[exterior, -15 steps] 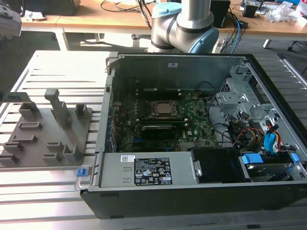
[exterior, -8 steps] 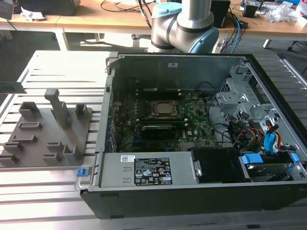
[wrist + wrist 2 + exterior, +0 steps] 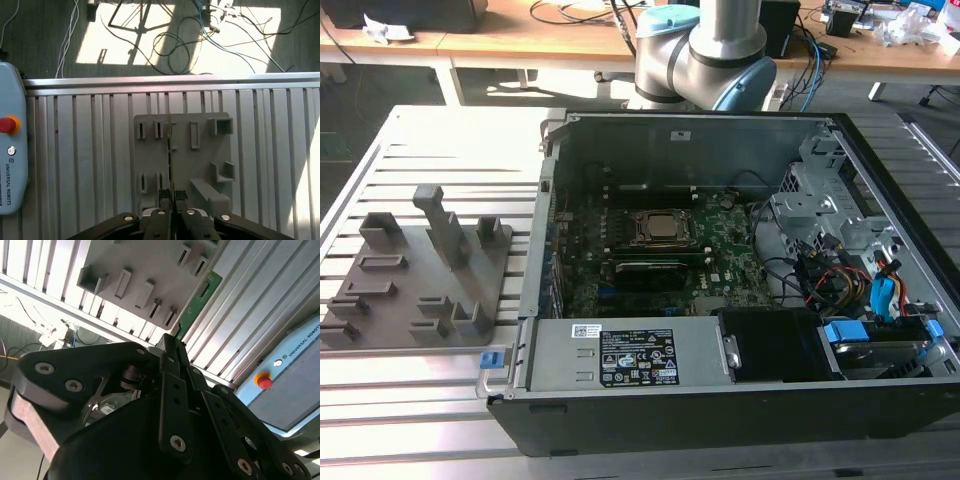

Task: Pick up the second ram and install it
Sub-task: 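Pick up the second ram and move it above second insertion slot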

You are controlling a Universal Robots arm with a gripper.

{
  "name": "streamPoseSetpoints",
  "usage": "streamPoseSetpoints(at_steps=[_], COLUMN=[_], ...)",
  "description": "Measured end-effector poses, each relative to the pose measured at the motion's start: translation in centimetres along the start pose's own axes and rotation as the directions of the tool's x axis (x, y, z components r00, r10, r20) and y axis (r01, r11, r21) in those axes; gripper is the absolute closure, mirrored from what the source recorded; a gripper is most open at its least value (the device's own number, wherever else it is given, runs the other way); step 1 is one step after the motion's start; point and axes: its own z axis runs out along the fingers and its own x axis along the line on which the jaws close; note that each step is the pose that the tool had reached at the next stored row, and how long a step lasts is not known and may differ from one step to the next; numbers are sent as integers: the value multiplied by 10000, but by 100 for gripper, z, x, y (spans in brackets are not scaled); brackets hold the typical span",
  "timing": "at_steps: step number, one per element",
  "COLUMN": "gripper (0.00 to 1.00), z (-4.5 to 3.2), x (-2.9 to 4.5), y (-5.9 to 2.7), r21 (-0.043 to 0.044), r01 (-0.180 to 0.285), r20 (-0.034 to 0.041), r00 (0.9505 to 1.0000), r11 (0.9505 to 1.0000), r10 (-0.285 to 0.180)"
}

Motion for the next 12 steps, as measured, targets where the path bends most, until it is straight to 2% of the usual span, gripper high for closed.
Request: streamPoseSetpoints(at_steps=[1, 3, 5, 7, 8, 10, 12], gripper=[86, 86, 86, 86, 86, 86, 86], z=[-67, -128, -236, -287, -338, -489, -588], x=[-2, -4, -8, -9, -11, -16, -20], y=[3, 6, 11, 13, 15, 22, 27], r21=[0, 0, 0, 0, 0, -1, 0], r01=[0, 0, 0, 0, 0, 0, 1], r20=[0, 0, 0, 0, 0, -1, 0], r00=[10000, 10000, 10000, 10000, 10000, 10000, 10000], r11=[10000, 10000, 10000, 10000, 10000, 10000, 10000], r10=[0, 0, 0, 0, 0, 0, -1])
